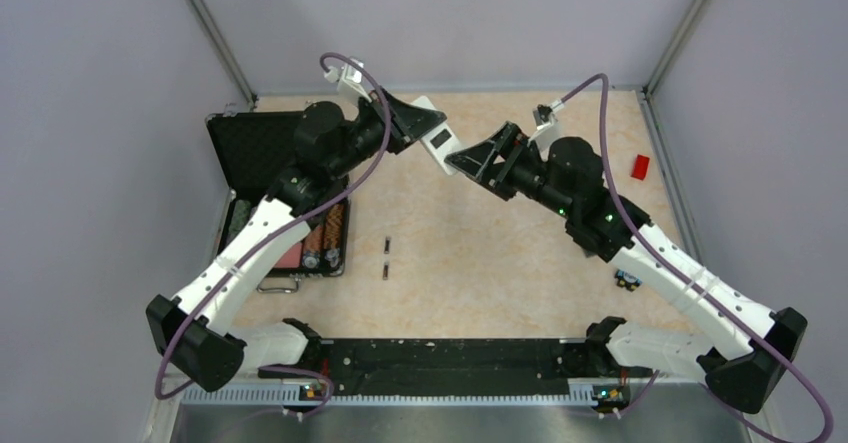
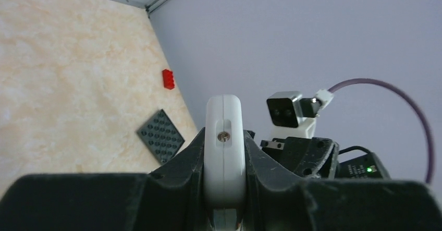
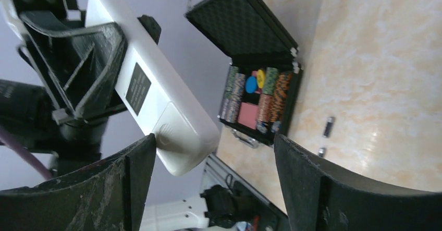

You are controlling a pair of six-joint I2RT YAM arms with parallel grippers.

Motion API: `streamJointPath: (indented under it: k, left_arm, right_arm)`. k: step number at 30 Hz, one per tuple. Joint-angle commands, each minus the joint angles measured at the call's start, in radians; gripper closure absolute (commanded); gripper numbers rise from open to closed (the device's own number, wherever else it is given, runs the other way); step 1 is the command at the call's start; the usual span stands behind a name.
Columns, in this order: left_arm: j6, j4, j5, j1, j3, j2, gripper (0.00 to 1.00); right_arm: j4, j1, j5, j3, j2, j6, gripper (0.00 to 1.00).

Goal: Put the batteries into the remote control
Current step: Pick up the remote control from the center of the board, then remove the battery cover from the remote control.

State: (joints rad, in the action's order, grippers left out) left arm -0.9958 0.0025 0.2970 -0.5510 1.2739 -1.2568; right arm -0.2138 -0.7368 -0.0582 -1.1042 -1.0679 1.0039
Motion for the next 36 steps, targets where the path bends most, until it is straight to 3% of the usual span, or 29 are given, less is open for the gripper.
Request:
streamJointPath:
  k: [1, 11, 23, 31, 36]
  left_arm:
    - [-0.15, 0.2, -0.018, 0.008, -0.059, 0.059, 1.0]
    - [-0.298, 0.306, -0.073, 0.007, -0.164, 0.13, 1.0]
    - [-0.347, 0.339, -0.11, 0.007, -0.185, 0.157, 1.0]
    - [-0.308, 0.235, -0.12, 0.029, -0.11, 0.157, 1.0]
    - [-0.327, 0.241, -0.115, 0.048, -0.111, 0.159, 1.0]
  right_arm:
    - [0.184, 0.004, 0.028, 0.036, 0.027, 0.172, 0.21]
    - [0.331, 0.005, -0.021, 0.087, 0.008, 0.253, 0.38]
    - [0.369, 0.005, -0.089, 0.138, 0.011, 0.274, 0.76]
    - [0.378, 0.005, -0.127, 0.226, 0.071, 0.231, 0.9]
    - [0.401, 0.005, -0.142, 0.261, 0.1, 0.215, 0.91]
